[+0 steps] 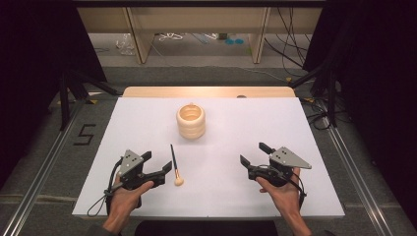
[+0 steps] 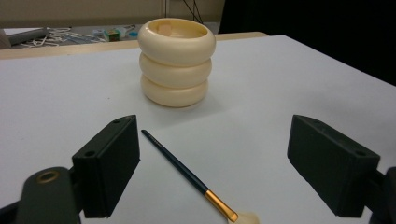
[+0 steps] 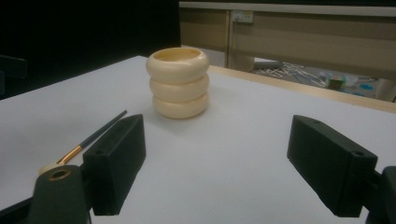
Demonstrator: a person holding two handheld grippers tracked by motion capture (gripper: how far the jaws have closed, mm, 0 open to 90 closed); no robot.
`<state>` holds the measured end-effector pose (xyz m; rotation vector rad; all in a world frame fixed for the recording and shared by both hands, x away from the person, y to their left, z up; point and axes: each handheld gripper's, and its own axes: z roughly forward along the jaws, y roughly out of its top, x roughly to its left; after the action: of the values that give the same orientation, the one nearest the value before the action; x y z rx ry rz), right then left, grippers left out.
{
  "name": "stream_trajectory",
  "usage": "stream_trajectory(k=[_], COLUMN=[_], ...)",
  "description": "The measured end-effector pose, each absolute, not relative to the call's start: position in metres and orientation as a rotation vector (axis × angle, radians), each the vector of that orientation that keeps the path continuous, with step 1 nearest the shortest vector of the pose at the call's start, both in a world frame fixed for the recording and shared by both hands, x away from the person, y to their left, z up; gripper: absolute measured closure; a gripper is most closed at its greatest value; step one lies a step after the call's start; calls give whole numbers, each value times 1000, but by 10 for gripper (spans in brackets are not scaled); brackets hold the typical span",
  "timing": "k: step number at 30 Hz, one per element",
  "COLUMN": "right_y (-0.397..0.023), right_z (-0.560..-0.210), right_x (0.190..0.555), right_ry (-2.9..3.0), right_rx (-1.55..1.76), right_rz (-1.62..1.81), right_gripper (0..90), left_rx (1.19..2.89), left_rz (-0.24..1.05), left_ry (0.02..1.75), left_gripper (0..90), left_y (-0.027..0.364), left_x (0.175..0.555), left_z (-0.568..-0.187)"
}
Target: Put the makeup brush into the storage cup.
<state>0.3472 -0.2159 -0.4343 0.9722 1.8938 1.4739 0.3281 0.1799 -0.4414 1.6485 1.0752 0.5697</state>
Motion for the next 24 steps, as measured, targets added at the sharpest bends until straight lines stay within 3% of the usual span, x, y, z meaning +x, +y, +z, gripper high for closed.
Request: stream_trajectory(k=[24], right_y=[-214], right_z=[-436], right_x=[348], right_ry=[1917], right_rx=[961], right_rz=[1477], right_gripper=[208], left_rx=[1997], left_rz=[455], left_ry=[1134], left_gripper=[222], left_y=[154], left_x=[364], left_z=[-441])
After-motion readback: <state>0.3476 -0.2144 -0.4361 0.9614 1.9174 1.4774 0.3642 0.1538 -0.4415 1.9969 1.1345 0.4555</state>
